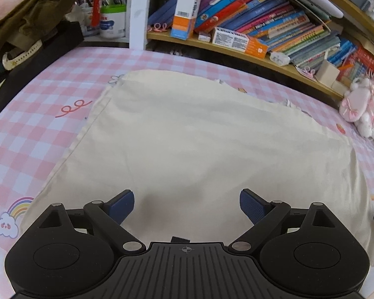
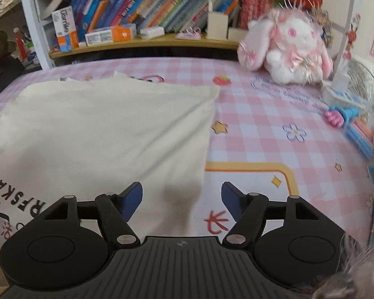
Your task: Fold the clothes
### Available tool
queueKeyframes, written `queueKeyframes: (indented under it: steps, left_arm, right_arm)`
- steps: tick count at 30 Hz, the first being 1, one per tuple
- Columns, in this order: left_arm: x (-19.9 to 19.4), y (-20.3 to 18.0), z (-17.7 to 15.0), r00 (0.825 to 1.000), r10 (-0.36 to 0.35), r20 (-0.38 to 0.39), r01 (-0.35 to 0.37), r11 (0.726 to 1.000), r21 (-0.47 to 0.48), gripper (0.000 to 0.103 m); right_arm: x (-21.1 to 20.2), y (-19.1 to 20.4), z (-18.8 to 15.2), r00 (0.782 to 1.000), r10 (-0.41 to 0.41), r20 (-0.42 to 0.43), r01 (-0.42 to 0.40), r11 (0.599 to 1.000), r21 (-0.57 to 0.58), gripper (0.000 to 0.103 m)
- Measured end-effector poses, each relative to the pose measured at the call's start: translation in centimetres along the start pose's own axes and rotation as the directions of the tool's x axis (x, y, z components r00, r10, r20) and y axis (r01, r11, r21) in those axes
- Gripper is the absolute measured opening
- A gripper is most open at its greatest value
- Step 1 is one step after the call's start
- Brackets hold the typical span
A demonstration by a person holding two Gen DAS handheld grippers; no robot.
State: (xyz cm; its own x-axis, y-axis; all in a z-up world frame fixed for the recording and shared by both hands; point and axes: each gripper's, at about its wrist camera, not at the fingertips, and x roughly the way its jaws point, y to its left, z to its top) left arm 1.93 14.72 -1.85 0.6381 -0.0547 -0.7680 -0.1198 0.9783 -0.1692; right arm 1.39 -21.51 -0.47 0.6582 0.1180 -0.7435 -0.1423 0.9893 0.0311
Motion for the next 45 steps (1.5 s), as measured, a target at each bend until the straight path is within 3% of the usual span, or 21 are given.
queueKeyframes:
  steps: [5, 11, 15, 19, 23, 32, 37, 40, 45]
  left_arm:
    - [-0.5, 0.1, -0.1, 1.0, -0.013, 0.003, 0.013, 0.998, 0.055, 0.094]
    - [-1.6, 0.7, 0.2, 0.996, -0.092, 0.016, 0.088, 0.98, 0.177, 0.094]
    - [-2.0, 1.6, 0.2, 0.991, -0.137, 0.01, 0.13, 0.959, 0.25, 0.094]
    - [-2.4, 2.8, -0.1, 0.987, -0.163, 0.013, 0.147, 0.92, 0.362, 0.094]
    - [-2.5, 5.1, -0.1, 0.98, -0.197, -0.003, 0.183, 0.905, 0.384, 0.094]
    - [-1.8, 12.3, 0.3, 0.965, -0.261, -0.032, 0.26, 0.925, 0.276, 0.094]
    - [-0.7, 17.2, 1.4, 0.935, -0.353, -0.042, 0.355, 0.933, 0.051, 0.094]
    - [0.2, 20.4, 1.8, 0.918, -0.394, -0.043, 0.387, 0.914, -0.12, 0.094]
    - [1.1, 24.1, 1.7, 0.882, -0.469, -0.035, 0.435, 0.842, -0.319, 0.094]
  right_arm:
    - [0.1, 1.8, 0.0, 1.0, -0.003, -0.015, 0.003, 1.0, -0.018, 0.071]
    - [-0.2, 5.3, -0.4, 1.0, -0.018, -0.023, 0.018, 1.0, -0.003, 0.074]
    - [-0.9, 8.9, -0.7, 1.0, -0.005, -0.03, 0.005, 1.0, 0.002, 0.075]
    - [-1.4, 13.4, -1.1, 1.0, -0.008, -0.03, 0.007, 0.999, -0.032, 0.075]
    - [-1.6, 17.3, -1.4, 1.0, -0.002, -0.031, 0.001, 0.998, -0.056, 0.075]
    - [-1.0, 25.5, -2.1, 0.998, 0.001, -0.07, -0.01, 0.992, -0.129, 0.075]
    - [-0.3, 29.8, -1.1, 0.996, 0.044, -0.077, -0.06, 0.973, -0.224, 0.075]
    - [0.2, 33.3, -0.1, 0.989, 0.122, -0.089, -0.145, 0.935, -0.323, 0.073]
    - [1.2, 39.4, 0.6, 0.955, 0.267, -0.132, -0.297, 0.82, -0.488, 0.07]
